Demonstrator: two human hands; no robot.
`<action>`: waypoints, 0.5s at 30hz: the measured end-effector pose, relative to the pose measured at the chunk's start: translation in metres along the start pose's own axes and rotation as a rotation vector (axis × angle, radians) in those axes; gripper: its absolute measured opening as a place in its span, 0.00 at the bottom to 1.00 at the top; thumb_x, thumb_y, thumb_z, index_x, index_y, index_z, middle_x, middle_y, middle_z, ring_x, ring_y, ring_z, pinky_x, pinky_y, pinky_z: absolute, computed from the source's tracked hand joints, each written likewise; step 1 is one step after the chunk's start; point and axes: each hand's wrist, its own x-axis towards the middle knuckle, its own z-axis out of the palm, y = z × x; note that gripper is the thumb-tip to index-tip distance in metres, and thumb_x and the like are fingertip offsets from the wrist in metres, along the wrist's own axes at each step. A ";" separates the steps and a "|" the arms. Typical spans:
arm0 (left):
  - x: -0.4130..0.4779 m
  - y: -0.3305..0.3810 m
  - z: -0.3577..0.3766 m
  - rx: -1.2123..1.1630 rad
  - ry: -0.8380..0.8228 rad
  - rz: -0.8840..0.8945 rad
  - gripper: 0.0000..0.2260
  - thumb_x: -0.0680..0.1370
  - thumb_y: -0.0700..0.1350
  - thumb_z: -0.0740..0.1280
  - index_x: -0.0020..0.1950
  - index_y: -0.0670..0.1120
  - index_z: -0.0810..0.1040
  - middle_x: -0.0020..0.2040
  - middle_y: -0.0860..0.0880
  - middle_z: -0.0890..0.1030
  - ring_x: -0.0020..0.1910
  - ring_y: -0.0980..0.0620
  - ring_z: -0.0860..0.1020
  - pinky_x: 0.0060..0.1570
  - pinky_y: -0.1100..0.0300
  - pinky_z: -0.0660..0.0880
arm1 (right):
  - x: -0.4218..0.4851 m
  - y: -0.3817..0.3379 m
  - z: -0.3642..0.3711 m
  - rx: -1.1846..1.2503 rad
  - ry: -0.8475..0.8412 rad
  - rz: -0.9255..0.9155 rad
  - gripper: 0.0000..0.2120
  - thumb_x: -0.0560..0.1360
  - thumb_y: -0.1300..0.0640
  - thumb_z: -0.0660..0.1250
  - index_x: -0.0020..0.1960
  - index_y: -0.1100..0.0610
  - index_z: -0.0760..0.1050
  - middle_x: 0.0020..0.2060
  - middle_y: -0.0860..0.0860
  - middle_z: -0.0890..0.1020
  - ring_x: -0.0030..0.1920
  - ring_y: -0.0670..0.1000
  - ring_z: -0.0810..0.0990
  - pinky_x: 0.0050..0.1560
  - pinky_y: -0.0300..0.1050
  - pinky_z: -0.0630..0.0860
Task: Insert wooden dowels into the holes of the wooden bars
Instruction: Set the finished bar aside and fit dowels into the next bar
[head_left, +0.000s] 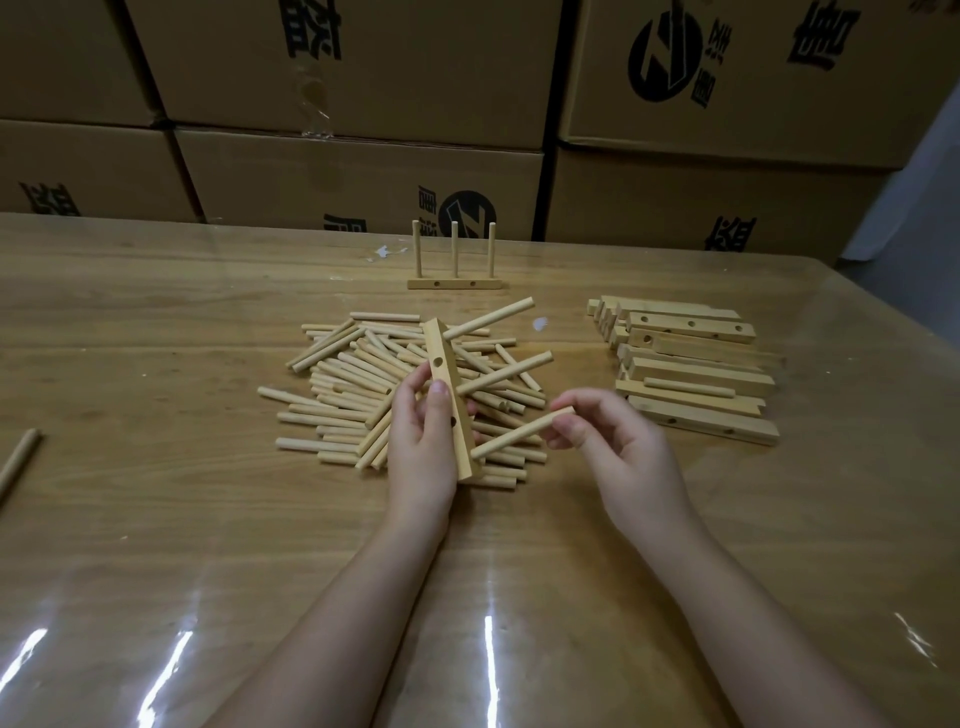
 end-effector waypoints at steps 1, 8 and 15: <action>0.000 0.000 0.000 -0.005 0.004 -0.001 0.09 0.82 0.47 0.58 0.62 0.54 0.69 0.38 0.62 0.82 0.37 0.62 0.81 0.33 0.64 0.78 | 0.000 0.000 0.001 -0.005 -0.002 0.002 0.10 0.75 0.64 0.64 0.48 0.49 0.77 0.42 0.42 0.82 0.42 0.40 0.81 0.44 0.31 0.76; 0.000 -0.001 0.001 -0.017 0.023 0.000 0.08 0.82 0.47 0.58 0.59 0.57 0.70 0.39 0.58 0.83 0.38 0.61 0.81 0.31 0.65 0.77 | 0.000 -0.001 0.001 0.022 -0.007 0.015 0.10 0.76 0.64 0.63 0.47 0.49 0.77 0.41 0.45 0.82 0.41 0.42 0.81 0.43 0.32 0.76; -0.001 -0.002 0.000 0.021 -0.004 0.016 0.09 0.82 0.48 0.58 0.62 0.56 0.68 0.38 0.62 0.82 0.36 0.62 0.80 0.33 0.65 0.78 | 0.000 -0.003 0.001 0.027 -0.011 0.026 0.09 0.76 0.65 0.63 0.46 0.52 0.77 0.39 0.48 0.82 0.39 0.42 0.81 0.42 0.32 0.75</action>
